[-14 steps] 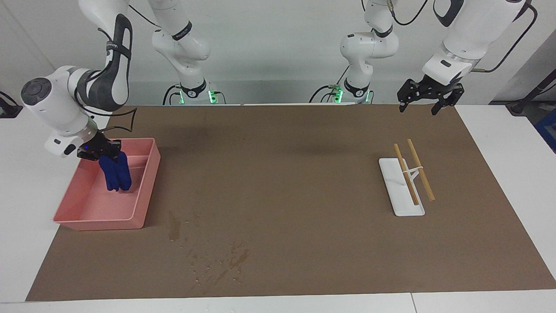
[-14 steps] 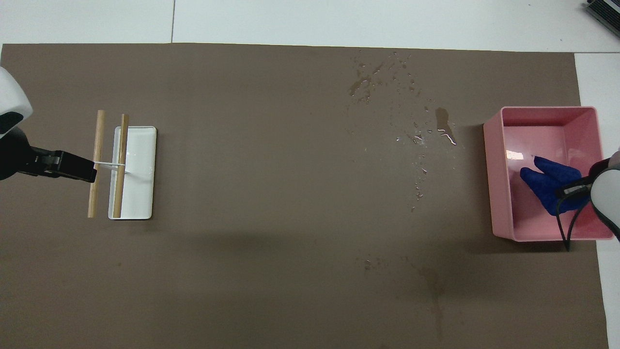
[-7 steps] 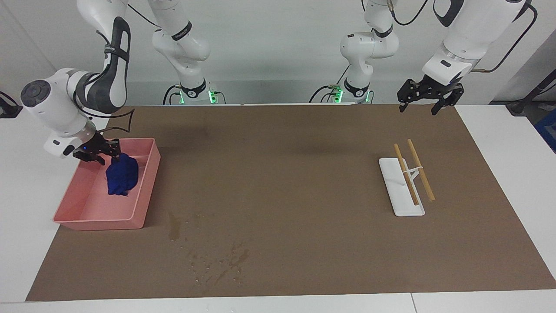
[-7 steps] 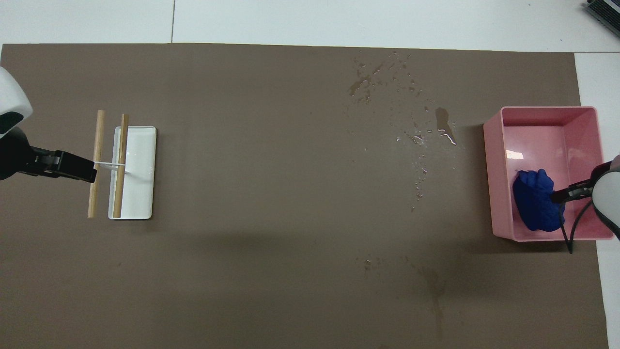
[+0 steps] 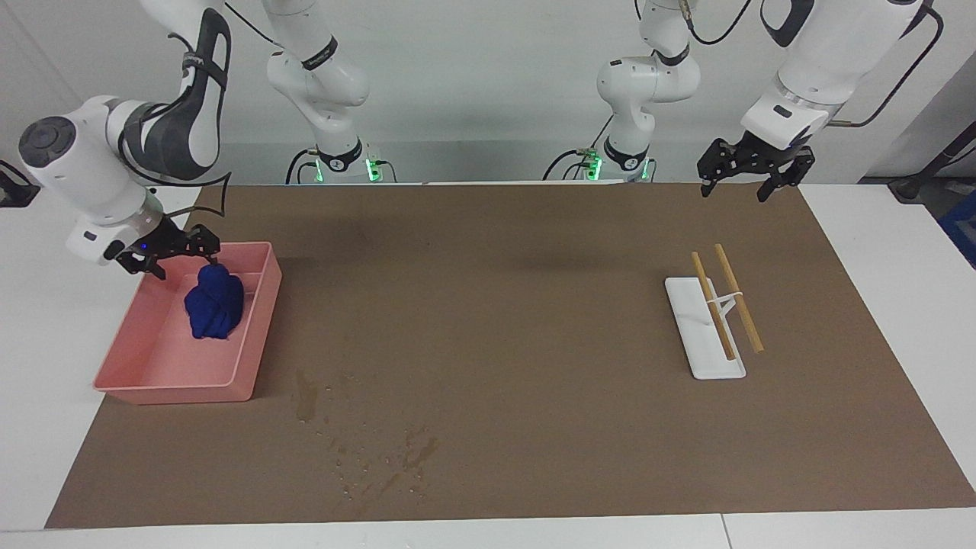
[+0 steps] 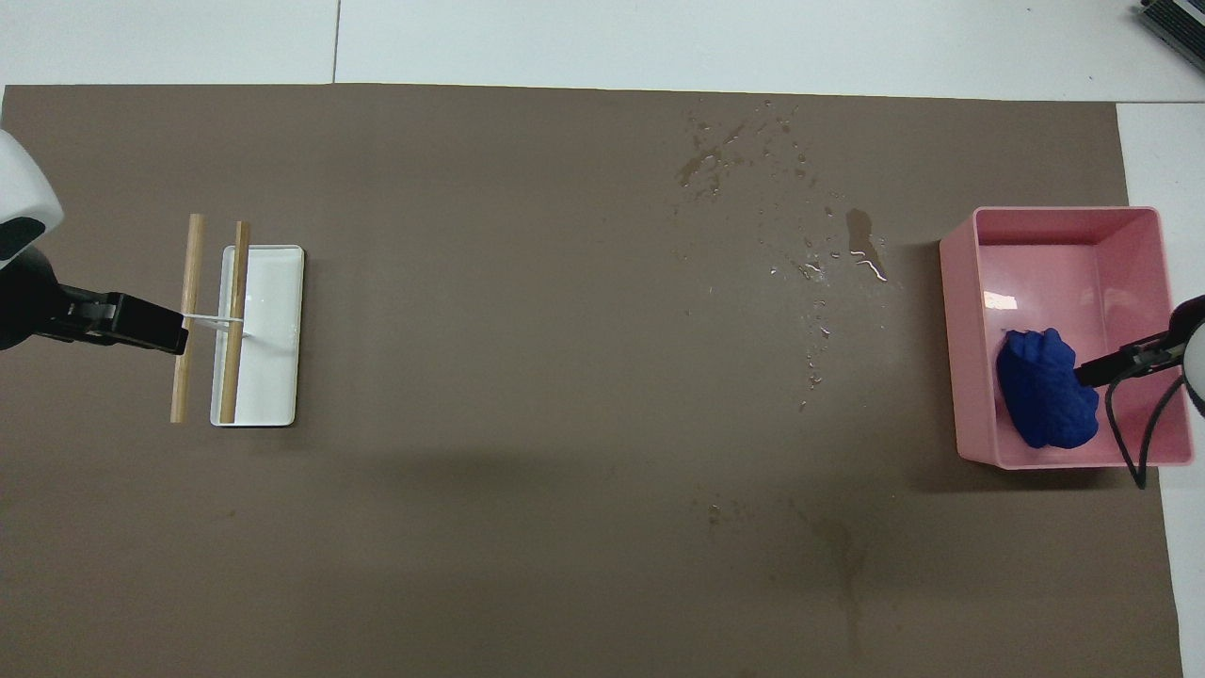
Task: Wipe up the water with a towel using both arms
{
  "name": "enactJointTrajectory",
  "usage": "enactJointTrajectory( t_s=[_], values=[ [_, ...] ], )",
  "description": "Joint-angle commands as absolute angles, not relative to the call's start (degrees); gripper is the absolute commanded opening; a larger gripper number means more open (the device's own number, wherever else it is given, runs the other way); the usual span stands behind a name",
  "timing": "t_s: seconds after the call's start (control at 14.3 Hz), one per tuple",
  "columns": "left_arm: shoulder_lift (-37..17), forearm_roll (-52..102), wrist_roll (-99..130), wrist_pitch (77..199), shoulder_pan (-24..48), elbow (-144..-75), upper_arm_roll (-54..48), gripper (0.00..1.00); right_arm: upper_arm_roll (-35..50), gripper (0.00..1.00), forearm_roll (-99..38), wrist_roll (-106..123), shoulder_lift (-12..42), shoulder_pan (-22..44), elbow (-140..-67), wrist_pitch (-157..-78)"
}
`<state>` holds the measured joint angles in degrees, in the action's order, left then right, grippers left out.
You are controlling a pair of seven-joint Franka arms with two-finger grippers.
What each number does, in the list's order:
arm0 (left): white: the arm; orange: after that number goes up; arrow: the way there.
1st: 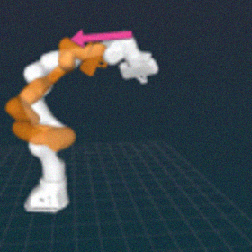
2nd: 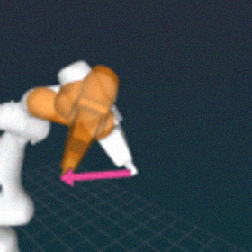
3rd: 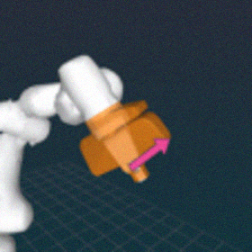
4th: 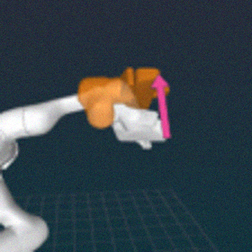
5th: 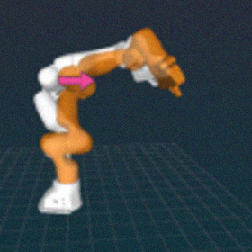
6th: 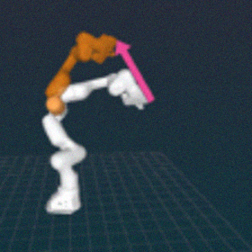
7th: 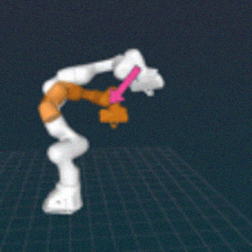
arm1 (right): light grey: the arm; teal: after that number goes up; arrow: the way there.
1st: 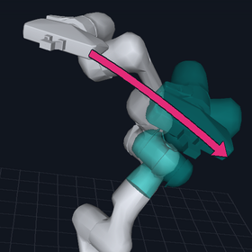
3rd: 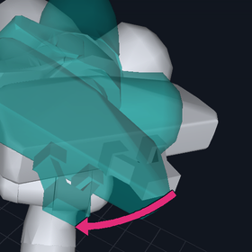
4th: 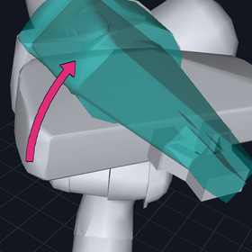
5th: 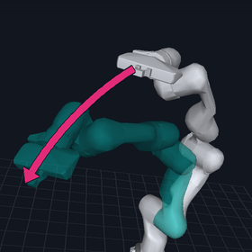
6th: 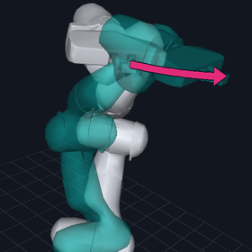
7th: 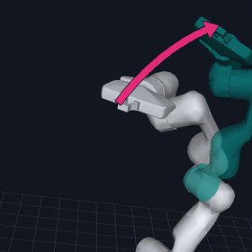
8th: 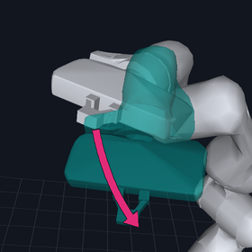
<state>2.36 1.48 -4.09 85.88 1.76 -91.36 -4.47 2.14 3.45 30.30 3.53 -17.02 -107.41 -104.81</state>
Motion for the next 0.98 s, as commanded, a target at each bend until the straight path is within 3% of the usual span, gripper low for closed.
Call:
enactJointTrajectory(
  t_s=[0.0,0.28,0.49,0.91],
  values=[
    [3.7,0.4,-4.2,85.8,0.9,-92.7,-5.2,1.00,3.8,1.00,3.3,24.7,-0.3,-13.5,-103.5,-98.9],
    [3.7,0.4,-4.2,85.8,0.9,-92.7,-5.2,1.00,4.7,1.00,-4.1,16.8,-5.0,-9.4,-98.5,-95.0],
    [3.7,0.4,-4.2,85.7,0.9,-92.7,-5.2,1.00,5.5,1.00,-6.1,14.1,-5.4,-9.1,-93.4,-89.7],
    [3.7,0.4,-4.2,85.7,0.9,-92.7,-5.2,1.00,5.7,1.00,-2.3,6.6,-3.5,-3.0,-89.2,-88.3]
  ],
)
